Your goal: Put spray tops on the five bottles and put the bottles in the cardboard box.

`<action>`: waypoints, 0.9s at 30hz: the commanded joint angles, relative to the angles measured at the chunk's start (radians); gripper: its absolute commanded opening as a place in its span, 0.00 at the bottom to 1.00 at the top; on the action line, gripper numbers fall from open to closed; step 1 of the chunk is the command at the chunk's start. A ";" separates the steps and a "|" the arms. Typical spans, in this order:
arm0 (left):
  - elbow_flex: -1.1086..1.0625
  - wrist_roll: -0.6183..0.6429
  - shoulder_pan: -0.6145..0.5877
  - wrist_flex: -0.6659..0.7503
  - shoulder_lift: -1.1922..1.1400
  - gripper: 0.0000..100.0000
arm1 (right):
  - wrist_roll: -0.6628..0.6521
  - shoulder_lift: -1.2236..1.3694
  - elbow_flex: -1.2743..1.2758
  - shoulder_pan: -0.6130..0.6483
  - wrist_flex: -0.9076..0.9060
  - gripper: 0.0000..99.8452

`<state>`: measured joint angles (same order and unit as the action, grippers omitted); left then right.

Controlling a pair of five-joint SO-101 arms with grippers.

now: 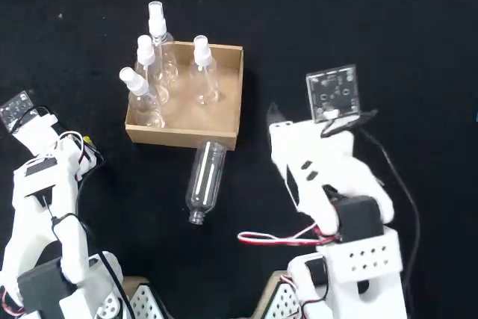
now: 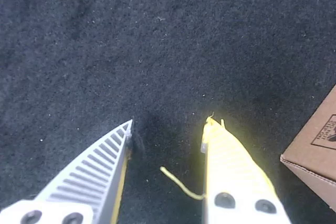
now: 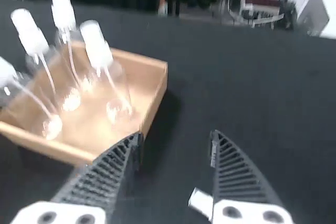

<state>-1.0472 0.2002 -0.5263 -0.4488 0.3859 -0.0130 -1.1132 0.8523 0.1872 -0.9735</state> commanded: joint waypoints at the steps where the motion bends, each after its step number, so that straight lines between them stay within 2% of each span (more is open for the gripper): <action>1: 0.004 0.005 0.012 0.018 0.018 0.19 | 0.003 0.030 0.104 0.020 0.083 0.16; 7: 0.015 0.003 0.073 0.026 0.017 0.19 | 0.087 0.081 0.302 0.057 0.295 0.17; 9: 0.007 0.003 0.097 0.083 0.017 0.19 | 0.092 0.065 0.332 0.057 0.336 0.16; 14: 0.004 0.012 0.124 0.213 0.014 0.19 | 0.095 0.028 0.420 0.064 0.376 0.16; 20: 0.031 0.012 0.202 0.227 -0.034 0.19 | 0.094 -0.012 0.512 0.069 0.451 0.16; 27: 0.108 0.012 0.197 0.218 -0.190 0.19 | 0.091 -0.070 0.542 0.069 0.453 0.16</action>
<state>-1.0196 0.2002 -0.3376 -0.2417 0.2309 0.0744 -1.1301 1.3832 0.2394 -0.5531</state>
